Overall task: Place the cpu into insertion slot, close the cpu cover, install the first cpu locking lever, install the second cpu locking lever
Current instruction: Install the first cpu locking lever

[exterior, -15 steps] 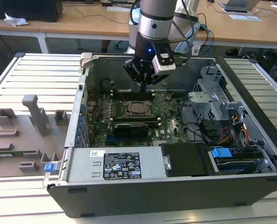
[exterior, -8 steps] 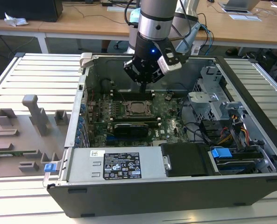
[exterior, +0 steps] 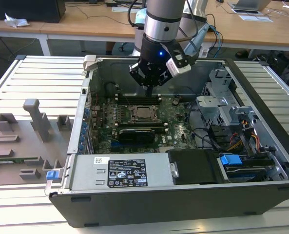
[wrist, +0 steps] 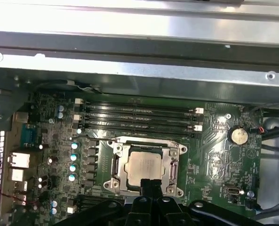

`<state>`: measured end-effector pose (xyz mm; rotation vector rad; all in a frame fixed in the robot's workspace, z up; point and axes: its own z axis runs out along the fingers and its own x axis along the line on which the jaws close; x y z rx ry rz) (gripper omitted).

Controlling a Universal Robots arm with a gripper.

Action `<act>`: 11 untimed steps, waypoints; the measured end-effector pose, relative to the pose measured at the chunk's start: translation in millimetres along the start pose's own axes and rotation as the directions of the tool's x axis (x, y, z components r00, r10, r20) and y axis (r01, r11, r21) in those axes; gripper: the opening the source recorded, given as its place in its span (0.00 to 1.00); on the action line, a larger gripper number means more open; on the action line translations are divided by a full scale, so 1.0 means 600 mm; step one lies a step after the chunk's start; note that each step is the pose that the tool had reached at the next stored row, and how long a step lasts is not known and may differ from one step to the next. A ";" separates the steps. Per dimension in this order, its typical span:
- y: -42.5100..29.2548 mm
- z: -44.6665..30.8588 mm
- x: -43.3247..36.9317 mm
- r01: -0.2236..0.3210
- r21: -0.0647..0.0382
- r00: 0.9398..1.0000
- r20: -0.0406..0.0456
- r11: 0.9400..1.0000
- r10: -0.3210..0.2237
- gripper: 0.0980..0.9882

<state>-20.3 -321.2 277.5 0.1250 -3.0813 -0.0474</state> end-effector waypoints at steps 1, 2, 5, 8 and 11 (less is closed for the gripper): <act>0.000 0.000 0.000 0.000 0.000 1.000 0.000 1.000 0.000 0.01; 0.000 0.000 0.000 0.000 0.000 1.000 0.000 1.000 0.000 0.01; 0.000 0.000 0.004 0.000 0.000 1.000 0.000 1.000 0.000 0.01; 0.001 0.001 0.011 0.000 0.000 1.000 0.000 1.000 0.000 0.01; 0.002 0.001 0.021 0.000 0.000 1.000 0.000 1.000 0.000 0.01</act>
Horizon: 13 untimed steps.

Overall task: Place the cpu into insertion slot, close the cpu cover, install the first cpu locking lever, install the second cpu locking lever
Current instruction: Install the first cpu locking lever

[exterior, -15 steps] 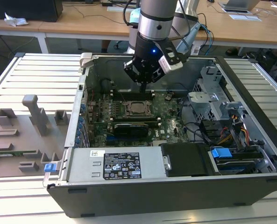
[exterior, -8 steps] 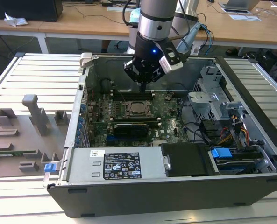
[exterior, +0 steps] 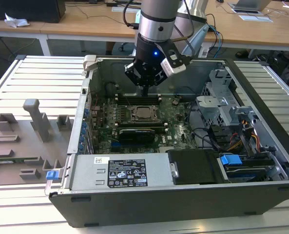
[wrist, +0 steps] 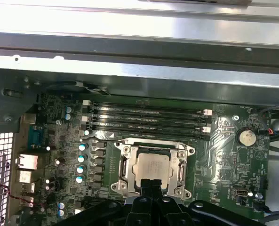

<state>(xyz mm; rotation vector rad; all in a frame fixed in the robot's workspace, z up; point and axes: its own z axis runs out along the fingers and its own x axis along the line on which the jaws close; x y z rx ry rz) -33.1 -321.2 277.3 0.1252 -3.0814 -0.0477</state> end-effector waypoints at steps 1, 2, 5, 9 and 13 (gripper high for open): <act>0.000 0.000 0.003 0.000 0.000 1.000 0.000 1.000 0.000 0.01; 0.001 0.000 0.006 0.000 0.000 1.000 0.000 1.000 0.000 0.01; 0.002 0.001 0.022 0.000 0.000 1.000 0.000 1.000 0.000 0.01; 0.003 0.002 0.035 0.000 0.000 1.000 0.000 1.000 0.000 0.01; 0.004 0.003 0.047 0.000 0.001 1.000 0.001 1.000 0.000 0.01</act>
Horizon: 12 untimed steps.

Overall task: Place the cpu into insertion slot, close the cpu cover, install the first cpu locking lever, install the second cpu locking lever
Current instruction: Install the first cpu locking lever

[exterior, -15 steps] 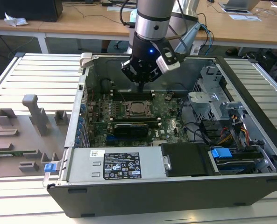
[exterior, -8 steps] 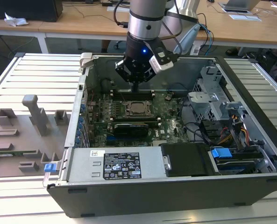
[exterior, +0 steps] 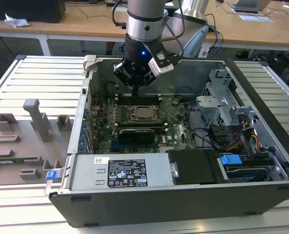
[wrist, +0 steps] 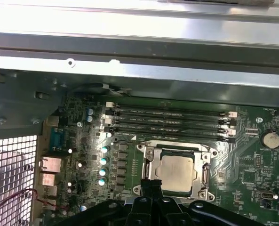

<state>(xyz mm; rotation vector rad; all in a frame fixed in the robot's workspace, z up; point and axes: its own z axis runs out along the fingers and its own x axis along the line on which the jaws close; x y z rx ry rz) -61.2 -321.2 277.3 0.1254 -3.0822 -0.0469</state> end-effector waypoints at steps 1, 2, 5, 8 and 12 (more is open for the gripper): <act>0.000 0.000 0.003 0.000 0.000 1.000 0.000 1.000 0.000 0.01; 0.001 0.000 0.008 0.000 0.000 1.000 0.000 1.000 0.000 0.01; 0.002 0.001 0.018 0.000 0.000 1.000 0.001 1.000 0.000 0.01; 0.003 0.002 0.030 0.000 0.000 1.000 0.001 1.000 0.000 0.01; 0.009 0.003 0.047 0.000 0.000 1.000 0.001 1.000 0.000 0.01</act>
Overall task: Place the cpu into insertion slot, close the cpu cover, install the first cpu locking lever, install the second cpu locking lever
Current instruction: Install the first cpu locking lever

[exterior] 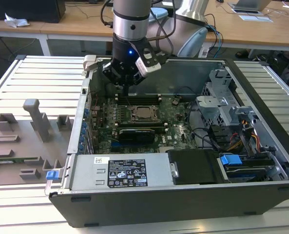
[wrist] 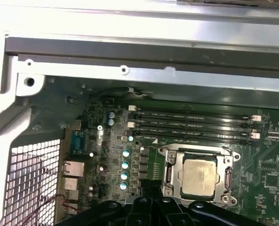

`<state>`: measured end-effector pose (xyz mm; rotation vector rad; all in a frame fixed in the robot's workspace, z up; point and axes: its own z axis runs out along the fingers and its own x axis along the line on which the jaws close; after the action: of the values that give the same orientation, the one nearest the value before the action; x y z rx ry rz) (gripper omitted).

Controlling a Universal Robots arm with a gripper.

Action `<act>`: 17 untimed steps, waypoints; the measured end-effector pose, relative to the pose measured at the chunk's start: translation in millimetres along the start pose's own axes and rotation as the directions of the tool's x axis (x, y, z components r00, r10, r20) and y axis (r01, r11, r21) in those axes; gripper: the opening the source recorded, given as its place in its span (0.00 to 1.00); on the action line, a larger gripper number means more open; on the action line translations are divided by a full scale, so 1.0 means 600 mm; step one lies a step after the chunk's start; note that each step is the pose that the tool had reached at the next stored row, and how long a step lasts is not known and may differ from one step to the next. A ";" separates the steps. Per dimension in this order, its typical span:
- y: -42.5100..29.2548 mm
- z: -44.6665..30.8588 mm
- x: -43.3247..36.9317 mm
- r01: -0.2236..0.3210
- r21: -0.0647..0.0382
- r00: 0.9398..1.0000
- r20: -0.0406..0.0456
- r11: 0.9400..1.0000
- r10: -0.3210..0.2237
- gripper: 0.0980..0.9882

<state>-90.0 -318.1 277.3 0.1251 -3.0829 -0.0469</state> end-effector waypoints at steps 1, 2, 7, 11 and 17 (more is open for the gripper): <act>0.001 0.000 0.002 0.000 0.000 1.000 0.000 1.000 0.000 0.01; 0.003 0.000 0.004 0.000 0.000 1.000 0.000 1.000 0.000 0.01; 0.006 0.001 0.009 0.000 0.000 1.000 0.000 1.000 0.000 0.01; 0.007 0.001 0.013 0.000 0.000 1.000 0.000 1.000 0.000 0.01; 0.009 0.004 0.029 0.000 0.000 1.000 0.000 1.000 0.000 0.01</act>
<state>-107.8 -314.3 276.2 0.1256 -3.0830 -0.0470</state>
